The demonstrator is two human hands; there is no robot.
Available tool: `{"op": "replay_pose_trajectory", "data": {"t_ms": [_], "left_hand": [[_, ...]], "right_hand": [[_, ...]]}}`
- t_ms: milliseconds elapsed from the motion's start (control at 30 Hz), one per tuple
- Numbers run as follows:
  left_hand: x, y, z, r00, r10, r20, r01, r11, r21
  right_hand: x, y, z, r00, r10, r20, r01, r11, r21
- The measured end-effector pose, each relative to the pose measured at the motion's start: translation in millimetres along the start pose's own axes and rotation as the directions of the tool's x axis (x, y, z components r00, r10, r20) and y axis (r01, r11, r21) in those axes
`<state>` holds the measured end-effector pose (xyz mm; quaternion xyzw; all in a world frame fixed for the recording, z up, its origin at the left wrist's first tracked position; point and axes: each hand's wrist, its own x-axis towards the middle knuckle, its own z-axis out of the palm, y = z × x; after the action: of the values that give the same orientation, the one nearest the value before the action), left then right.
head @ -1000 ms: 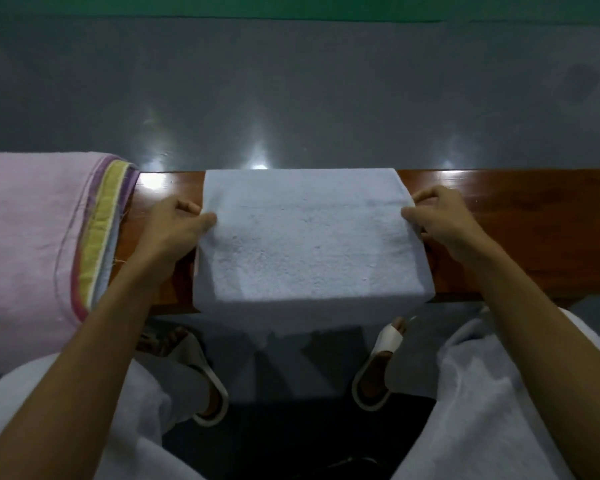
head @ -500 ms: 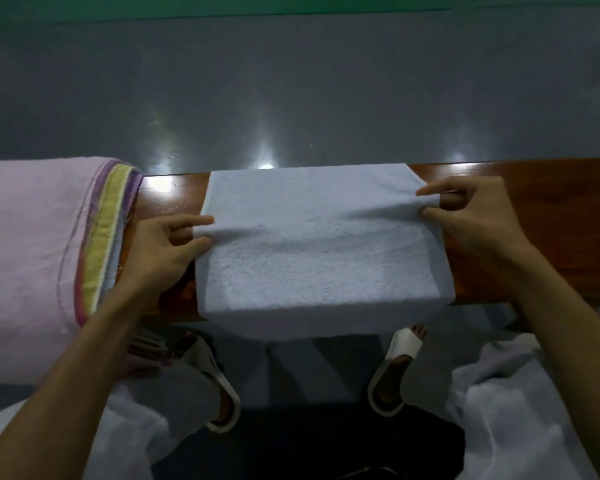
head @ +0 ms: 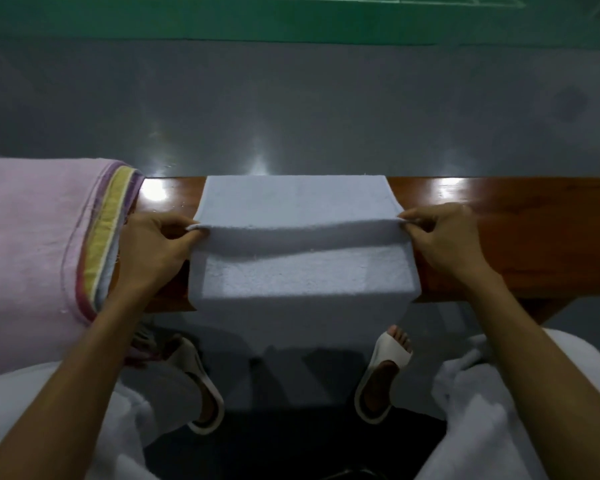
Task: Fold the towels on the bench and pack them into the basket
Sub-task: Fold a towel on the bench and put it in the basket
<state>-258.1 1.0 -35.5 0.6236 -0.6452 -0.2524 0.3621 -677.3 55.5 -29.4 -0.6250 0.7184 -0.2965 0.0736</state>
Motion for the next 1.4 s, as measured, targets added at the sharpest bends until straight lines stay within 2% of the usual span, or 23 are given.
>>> {"op": "replay_pose_trajectory", "data": {"t_ms": [100, 200, 367, 467, 533, 667, 900, 1033, 1167, 1233, 1300, 1400], "left_hand": [[-2.3, 5.9, -6.8, 0.996, -0.076, 0.044, 0.081, 0.988, -0.13], [-5.6, 9.2, -10.6, 0.993, -0.114, 0.031, 0.117, 0.976, -0.184], [-6.2, 13.4, -7.1, 0.996, -0.077, -0.04, 0.071, 0.99, -0.124], [-2.7, 19.3, -1.7, 0.999, -0.031, -0.027, 0.028, 0.995, -0.097], [1.3, 19.8, 0.0, 1.0, 0.0, 0.011, 0.001, 0.998, -0.07], [9.6, 18.5, 3.1, 0.999, 0.006, 0.034, -0.006, 1.0, -0.008], [16.4, 23.5, 1.9, 0.999, -0.016, -0.041, 0.016, 1.0, 0.003], [19.3, 26.3, 0.3, 0.998, 0.019, -0.056, -0.021, 1.0, -0.023], [38.4, 34.6, 1.1, 0.989, 0.054, -0.136, -0.048, 0.998, 0.045], [59.8, 42.7, -1.1, 0.976, 0.027, -0.214, -0.012, 0.997, 0.072], [82.3, 59.5, -8.9, 0.964, -0.035, -0.264, 0.009, 0.995, -0.101], [103.8, 99.0, -30.8, 0.966, -0.057, -0.253, -0.065, 0.891, -0.448]], "right_hand": [[-1.3, 0.4, -2.5, 1.0, 0.027, -0.003, -0.027, 1.0, -0.013], [-4.3, -3.4, -4.4, 0.994, 0.099, 0.045, -0.104, 0.985, 0.137], [-3.7, -16.3, -5.7, 0.978, 0.174, 0.116, -0.2, 0.938, 0.283], [-2.7, -24.3, -9.2, 0.925, 0.253, 0.282, -0.358, 0.828, 0.432], [-1.5, -25.4, -10.8, 0.898, 0.262, 0.354, -0.413, 0.781, 0.468], [3.5, -24.4, -14.2, 0.883, 0.295, 0.365, -0.458, 0.712, 0.532], [6.6, -20.5, -16.1, 0.916, 0.3, 0.267, -0.398, 0.756, 0.519], [13.1, -23.3, -21.0, 0.929, 0.293, 0.228, -0.37, 0.767, 0.524], [35.9, -35.4, -27.3, 0.919, 0.332, 0.214, -0.393, 0.71, 0.584], [53.3, -46.2, -33.4, 0.923, 0.329, 0.202, -0.377, 0.66, 0.65], [73.3, -60.0, -46.0, 0.946, 0.282, 0.159, -0.305, 0.609, 0.732], [99.7, -84.8, -77.3, 0.987, 0.158, 0.003, -0.092, 0.561, 0.823]]}}
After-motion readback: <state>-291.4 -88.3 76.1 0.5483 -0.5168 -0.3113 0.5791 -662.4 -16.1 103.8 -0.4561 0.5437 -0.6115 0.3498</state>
